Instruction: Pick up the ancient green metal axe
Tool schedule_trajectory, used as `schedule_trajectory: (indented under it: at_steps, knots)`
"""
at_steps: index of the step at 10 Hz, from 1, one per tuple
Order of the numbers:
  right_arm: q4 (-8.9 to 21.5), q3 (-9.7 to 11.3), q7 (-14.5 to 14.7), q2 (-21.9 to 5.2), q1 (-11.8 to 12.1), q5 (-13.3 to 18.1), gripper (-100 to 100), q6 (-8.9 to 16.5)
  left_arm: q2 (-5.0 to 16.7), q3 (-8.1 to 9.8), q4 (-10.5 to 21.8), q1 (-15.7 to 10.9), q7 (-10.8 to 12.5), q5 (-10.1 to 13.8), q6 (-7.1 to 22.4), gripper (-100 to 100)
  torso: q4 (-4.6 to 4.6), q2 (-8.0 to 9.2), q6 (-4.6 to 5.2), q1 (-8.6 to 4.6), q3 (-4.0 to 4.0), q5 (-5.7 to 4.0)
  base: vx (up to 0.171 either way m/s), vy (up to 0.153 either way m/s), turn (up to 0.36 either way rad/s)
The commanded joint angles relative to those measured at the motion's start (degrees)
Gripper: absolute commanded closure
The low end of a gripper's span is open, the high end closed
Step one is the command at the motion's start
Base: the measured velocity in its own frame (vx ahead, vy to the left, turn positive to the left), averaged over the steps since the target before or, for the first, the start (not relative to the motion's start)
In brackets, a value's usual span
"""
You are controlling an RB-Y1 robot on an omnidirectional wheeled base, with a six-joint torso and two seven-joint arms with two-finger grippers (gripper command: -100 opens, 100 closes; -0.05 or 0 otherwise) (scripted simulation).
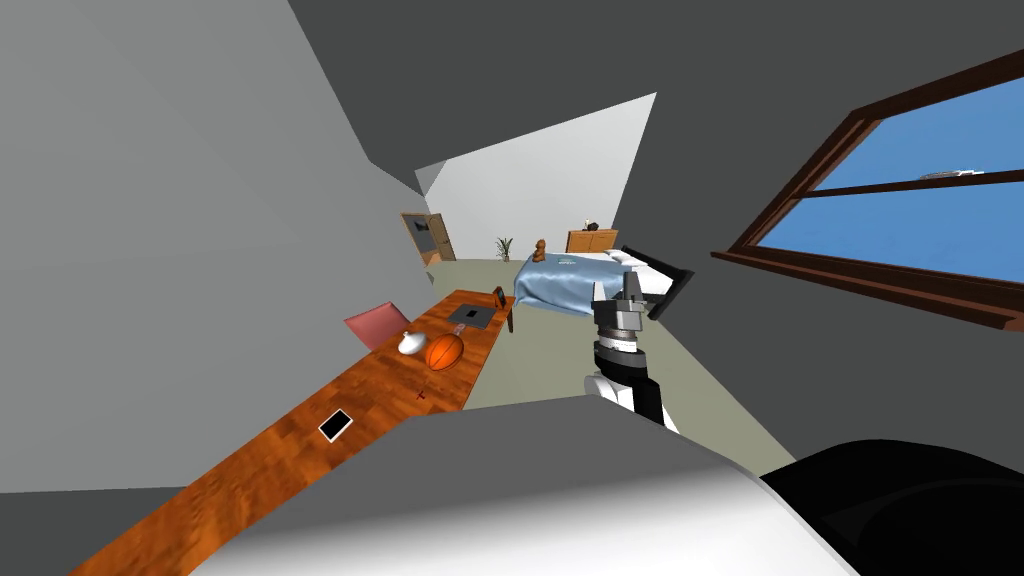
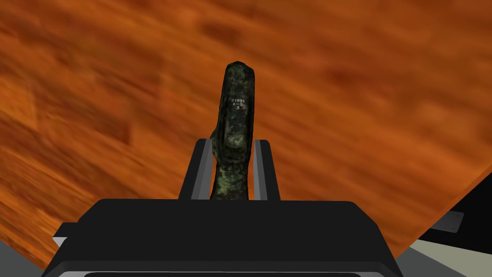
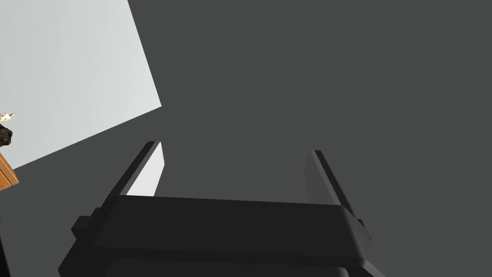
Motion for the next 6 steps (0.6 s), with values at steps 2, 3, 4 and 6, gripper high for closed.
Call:
schedule_trajectory:
  at_steps: [2,3,4,6]
  knots:
    - [0.0,0.0,0.0,0.0,0.0,0.0,0,0.0,1.3,-3.32,0.0,0.0,-0.8,3.0,0.0,100,-0.01,-0.03,-0.02,-0.02,-0.02,-0.02,0.038,-0.027,0.120]
    - [0.0,0.0,0.0,0.0,0.0,0.0,0,0.0,2.4,-5.73,-0.2,0.1,-1.2,5.1,0.1,100,0.00,-0.02,0.01,-0.02,-0.01,-0.01,0.033,-0.031,0.141]
    - [0.0,0.0,0.0,0.0,0.0,0.0,0,0.0,3.5,-7.65,-0.4,0.1,-1.6,7.3,0.2,100,-0.01,-0.01,-0.02,-0.04,-0.01,-0.02,0.062,-0.053,0.260]
    - [0.0,0.0,0.0,0.0,0.0,0.0,0,0.0,4.6,-10.36,-0.6,0.1,-2.0,8.6,0.3,100,-0.01,-0.08,0.03,-0.09,-0.04,-0.01,0.045,-0.036,0.125]
